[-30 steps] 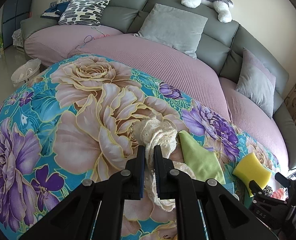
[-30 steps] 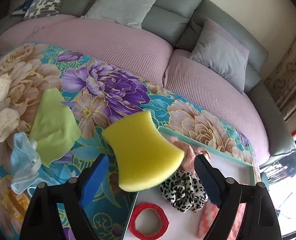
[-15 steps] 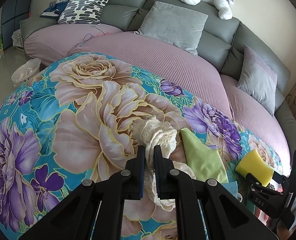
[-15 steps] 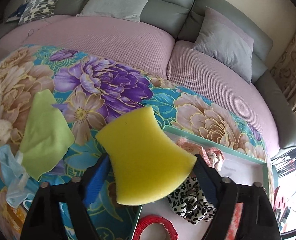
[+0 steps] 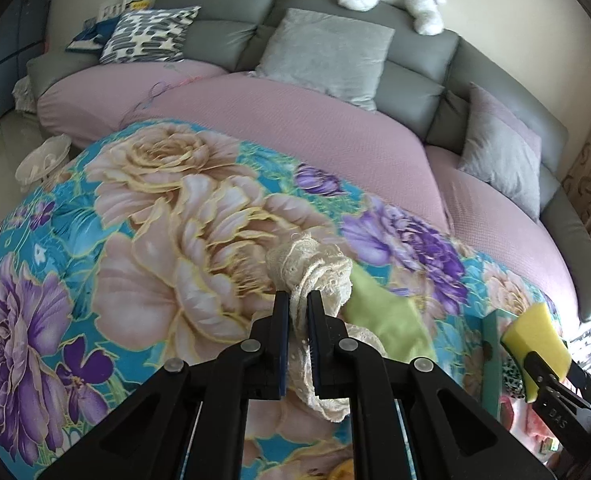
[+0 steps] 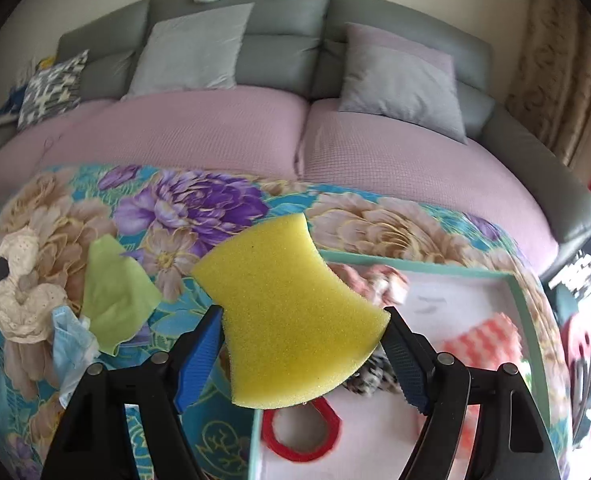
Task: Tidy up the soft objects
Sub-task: 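Carry the sponge with the right gripper to the tray while the left carries the lace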
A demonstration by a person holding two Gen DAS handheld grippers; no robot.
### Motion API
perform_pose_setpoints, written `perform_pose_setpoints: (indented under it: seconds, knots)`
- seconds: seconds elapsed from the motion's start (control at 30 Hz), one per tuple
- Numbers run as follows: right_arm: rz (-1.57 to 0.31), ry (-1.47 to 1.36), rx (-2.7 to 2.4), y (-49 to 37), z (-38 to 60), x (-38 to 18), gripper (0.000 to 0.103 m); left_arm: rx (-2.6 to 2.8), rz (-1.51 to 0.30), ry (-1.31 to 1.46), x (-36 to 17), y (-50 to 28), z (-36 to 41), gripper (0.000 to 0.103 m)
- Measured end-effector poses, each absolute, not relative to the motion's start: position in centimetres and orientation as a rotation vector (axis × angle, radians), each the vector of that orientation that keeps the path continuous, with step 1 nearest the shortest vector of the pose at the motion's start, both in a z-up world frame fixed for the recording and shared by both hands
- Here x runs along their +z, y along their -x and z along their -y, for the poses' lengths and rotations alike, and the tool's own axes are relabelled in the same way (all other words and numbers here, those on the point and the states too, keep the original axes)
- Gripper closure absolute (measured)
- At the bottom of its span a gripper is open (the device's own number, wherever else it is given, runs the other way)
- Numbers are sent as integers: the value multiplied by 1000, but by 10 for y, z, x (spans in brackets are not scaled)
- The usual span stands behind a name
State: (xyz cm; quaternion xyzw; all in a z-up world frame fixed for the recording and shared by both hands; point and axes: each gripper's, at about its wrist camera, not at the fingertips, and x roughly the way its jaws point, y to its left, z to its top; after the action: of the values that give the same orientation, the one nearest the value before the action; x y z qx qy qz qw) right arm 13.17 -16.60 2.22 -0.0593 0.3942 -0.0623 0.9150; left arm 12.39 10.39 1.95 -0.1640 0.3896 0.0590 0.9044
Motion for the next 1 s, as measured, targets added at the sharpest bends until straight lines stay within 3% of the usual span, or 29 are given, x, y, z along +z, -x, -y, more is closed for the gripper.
perform_pose_setpoints:
  seconds: [0.7,1.0]
  knots:
    - [-746,-122,-491,-68,329,41,23,-417,-643,95,71,-102,97,94]
    - [-745,-181,-433,-71,343,32,23,-504,-654,48,53,-106,149,94]
